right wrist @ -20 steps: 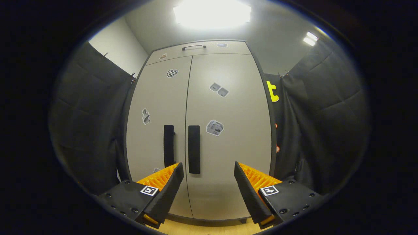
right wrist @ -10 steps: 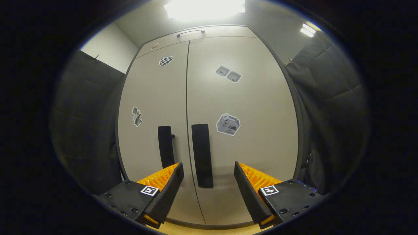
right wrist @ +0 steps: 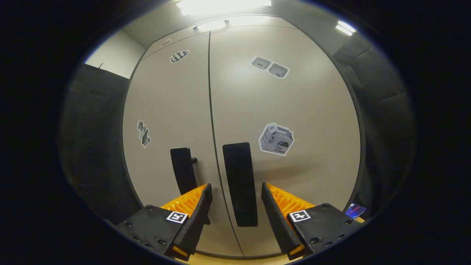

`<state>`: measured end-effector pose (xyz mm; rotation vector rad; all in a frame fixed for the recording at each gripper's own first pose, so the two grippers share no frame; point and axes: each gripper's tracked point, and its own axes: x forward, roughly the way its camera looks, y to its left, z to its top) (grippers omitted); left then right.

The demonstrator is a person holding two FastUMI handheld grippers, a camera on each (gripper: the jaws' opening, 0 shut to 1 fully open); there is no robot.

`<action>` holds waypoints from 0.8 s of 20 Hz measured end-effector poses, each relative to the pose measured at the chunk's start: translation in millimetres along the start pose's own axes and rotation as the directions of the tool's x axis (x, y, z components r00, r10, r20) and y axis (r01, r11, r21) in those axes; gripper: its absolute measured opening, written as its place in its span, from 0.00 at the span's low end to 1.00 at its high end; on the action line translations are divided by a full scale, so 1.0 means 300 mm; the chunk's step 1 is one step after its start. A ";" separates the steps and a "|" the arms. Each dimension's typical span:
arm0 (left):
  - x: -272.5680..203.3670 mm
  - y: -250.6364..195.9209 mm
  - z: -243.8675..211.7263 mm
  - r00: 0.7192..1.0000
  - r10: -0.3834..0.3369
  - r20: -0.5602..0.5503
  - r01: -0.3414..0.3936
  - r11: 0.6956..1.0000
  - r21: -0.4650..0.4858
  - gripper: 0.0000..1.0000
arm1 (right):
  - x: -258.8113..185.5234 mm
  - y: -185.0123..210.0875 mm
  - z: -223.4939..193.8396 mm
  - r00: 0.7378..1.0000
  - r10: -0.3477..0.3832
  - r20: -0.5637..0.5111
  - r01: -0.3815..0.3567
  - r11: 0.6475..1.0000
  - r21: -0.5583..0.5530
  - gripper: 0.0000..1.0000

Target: Open the right door of the double-door shoe cabinet with the right hand, and open the left door with the left hand.

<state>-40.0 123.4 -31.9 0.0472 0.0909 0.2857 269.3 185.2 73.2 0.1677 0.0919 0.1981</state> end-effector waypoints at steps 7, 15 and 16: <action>0.004 0.020 0.003 1.000 0.007 0.000 -0.007 1.000 0.003 0.95 | 0.025 -0.043 0.006 0.995 -0.099 -0.018 0.099 0.995 -0.002 0.53; 0.009 0.004 0.036 0.999 -0.009 0.031 0.009 1.000 0.001 0.94 | 0.037 -0.040 -0.010 0.994 -0.086 -0.067 0.081 0.994 -0.076 0.19; 0.004 -0.001 0.045 0.999 -0.014 0.038 0.014 1.000 0.001 0.94 | 0.024 -0.040 -0.009 0.994 -0.069 -0.079 0.063 0.995 -0.080 0.09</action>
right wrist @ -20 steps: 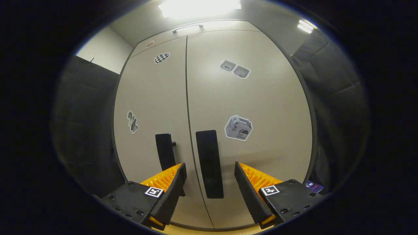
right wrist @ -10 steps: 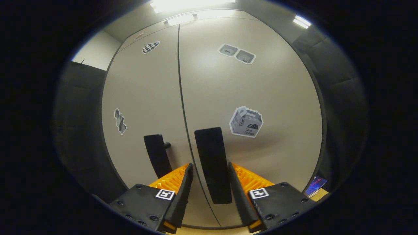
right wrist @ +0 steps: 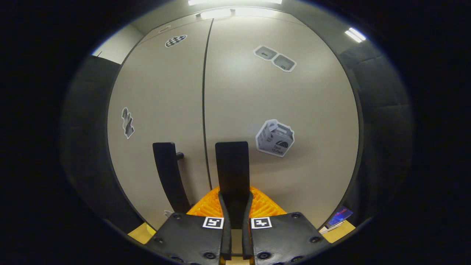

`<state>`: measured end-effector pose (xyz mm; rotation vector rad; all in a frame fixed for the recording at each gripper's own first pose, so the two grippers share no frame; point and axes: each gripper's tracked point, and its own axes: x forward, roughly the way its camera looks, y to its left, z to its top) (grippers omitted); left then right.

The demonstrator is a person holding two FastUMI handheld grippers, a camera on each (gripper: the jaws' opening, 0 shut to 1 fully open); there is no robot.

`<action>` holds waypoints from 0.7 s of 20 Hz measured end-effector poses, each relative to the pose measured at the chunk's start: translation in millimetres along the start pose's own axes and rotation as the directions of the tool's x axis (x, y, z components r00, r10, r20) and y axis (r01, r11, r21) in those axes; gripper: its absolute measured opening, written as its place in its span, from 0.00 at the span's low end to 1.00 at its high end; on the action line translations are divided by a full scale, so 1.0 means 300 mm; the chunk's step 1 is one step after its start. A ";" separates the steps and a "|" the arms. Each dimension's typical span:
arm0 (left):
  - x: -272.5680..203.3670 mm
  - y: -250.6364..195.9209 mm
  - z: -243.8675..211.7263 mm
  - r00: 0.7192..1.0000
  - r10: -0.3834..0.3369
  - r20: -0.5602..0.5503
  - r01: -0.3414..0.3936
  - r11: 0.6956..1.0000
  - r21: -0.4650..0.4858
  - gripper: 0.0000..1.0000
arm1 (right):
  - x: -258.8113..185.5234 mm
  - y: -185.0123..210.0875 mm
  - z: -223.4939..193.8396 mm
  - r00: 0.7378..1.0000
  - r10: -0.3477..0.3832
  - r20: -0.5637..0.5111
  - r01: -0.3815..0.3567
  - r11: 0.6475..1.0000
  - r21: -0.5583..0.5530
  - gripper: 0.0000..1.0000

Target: Open the right door of the double-door shoe cabinet with the right hand, and open the left door with the left hand.

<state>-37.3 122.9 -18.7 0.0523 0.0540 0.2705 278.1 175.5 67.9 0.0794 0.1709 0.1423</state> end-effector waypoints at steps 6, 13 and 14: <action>0.003 -0.045 0.032 0.999 -0.040 0.032 0.040 0.999 -0.003 0.94 | -0.060 0.004 -0.010 0.997 0.077 -0.025 -0.077 0.997 -0.014 0.13; 0.005 -0.115 0.021 0.994 -0.106 0.026 0.107 0.994 -0.018 0.94 | -0.108 0.003 0.018 0.991 0.126 -0.034 -0.126 0.992 -0.012 0.09; 0.001 -0.118 0.019 0.993 -0.117 0.026 0.117 0.993 -0.021 0.94 | -0.112 0.005 0.025 0.991 0.129 -0.033 -0.129 0.992 -0.009 0.09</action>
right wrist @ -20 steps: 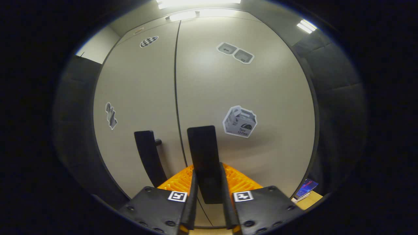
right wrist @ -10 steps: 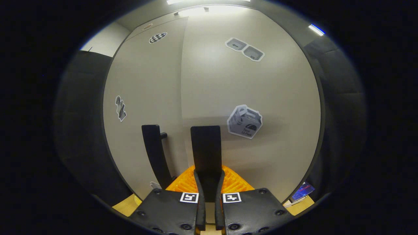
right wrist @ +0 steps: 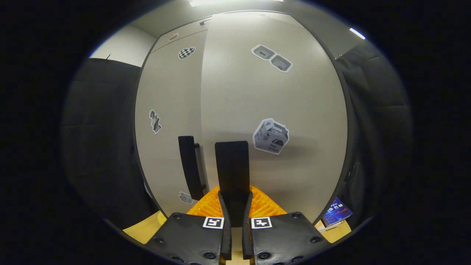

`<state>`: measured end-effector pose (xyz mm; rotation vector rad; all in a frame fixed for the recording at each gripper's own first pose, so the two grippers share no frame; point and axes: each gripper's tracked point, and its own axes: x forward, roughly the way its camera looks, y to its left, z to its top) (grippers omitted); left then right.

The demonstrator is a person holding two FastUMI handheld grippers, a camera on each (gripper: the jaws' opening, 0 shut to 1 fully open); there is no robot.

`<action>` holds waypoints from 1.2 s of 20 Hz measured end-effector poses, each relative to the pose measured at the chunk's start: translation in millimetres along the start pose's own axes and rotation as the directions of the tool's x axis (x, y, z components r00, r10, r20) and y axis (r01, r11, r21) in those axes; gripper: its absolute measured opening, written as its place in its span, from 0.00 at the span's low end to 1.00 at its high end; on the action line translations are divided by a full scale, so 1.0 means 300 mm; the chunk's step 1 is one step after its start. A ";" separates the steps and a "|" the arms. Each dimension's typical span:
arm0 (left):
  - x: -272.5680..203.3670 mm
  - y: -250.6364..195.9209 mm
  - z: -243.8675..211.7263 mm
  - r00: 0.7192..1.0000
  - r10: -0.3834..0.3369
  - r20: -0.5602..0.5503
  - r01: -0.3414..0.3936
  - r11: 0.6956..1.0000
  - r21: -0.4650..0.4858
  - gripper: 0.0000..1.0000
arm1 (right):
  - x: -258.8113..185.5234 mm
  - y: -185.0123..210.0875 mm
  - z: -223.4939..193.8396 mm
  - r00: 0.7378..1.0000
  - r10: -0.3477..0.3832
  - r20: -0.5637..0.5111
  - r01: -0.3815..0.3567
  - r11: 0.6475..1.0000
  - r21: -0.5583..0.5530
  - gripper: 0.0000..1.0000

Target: Open the right door of the double-door shoe cabinet with the right hand, and open the left door with the left hand.

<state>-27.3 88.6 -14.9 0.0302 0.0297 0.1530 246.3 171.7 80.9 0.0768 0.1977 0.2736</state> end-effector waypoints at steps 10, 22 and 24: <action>0.052 -0.113 0.022 0.997 -0.081 0.015 0.081 0.997 0.006 0.94 | -0.068 -0.016 0.024 0.999 0.037 -0.001 -0.037 0.999 0.015 0.13; 0.099 -0.304 0.034 0.981 -0.194 0.024 0.194 0.981 0.000 0.94 | -0.173 -0.095 0.032 1.000 0.002 0.011 -0.003 0.999 0.036 0.13; 0.105 -0.348 0.035 0.976 -0.214 0.026 0.215 0.977 -0.006 0.94 | -0.183 -0.108 0.030 1.000 -0.003 0.007 0.002 0.999 0.041 0.12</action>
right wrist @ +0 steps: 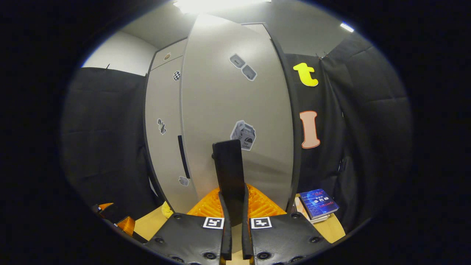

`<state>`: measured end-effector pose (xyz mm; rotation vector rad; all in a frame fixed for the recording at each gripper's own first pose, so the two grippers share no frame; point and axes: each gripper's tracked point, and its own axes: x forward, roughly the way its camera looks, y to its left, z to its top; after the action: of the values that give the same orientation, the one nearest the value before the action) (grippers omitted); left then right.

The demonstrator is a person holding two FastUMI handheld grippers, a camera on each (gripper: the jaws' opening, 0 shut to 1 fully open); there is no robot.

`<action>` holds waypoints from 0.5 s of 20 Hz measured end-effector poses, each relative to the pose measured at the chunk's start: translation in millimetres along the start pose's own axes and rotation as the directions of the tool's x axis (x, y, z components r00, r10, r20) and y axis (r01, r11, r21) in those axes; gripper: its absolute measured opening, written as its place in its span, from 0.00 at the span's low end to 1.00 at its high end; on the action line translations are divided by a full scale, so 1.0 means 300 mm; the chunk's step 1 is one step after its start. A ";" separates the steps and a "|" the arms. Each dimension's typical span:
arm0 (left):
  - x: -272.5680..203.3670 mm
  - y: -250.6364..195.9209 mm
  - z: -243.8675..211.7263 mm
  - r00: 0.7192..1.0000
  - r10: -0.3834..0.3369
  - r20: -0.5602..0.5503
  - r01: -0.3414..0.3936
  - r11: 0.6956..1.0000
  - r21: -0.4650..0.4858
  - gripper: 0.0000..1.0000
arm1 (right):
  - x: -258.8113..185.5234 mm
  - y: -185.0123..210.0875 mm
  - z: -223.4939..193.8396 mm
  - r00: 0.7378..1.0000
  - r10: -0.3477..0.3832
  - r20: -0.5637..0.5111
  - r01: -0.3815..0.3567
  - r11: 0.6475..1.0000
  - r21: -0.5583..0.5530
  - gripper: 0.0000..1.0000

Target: Open the right door of the double-door shoe cabinet with the right hand, and open the left door with the left hand.

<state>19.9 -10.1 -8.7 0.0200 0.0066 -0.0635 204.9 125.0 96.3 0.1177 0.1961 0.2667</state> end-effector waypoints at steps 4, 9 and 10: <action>0.025 -0.085 0.009 0.999 -0.047 0.003 0.047 0.999 0.002 0.94 | -0.014 -0.031 0.005 1.000 -0.024 0.007 0.024 1.000 0.000 0.12; 0.048 -0.146 0.009 0.996 -0.084 0.002 0.084 0.996 0.002 0.94 | -0.026 -0.066 0.008 0.999 -0.046 0.019 0.047 0.999 -0.023 0.12; 0.051 -0.158 0.006 0.996 -0.088 0.000 0.088 0.996 0.000 0.94 | -0.026 -0.071 0.005 0.999 -0.047 0.020 0.048 0.998 -0.031 0.12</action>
<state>32.2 -58.4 -7.9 0.0202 0.0077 -0.1515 203.2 102.2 96.2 0.0844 0.1754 0.2209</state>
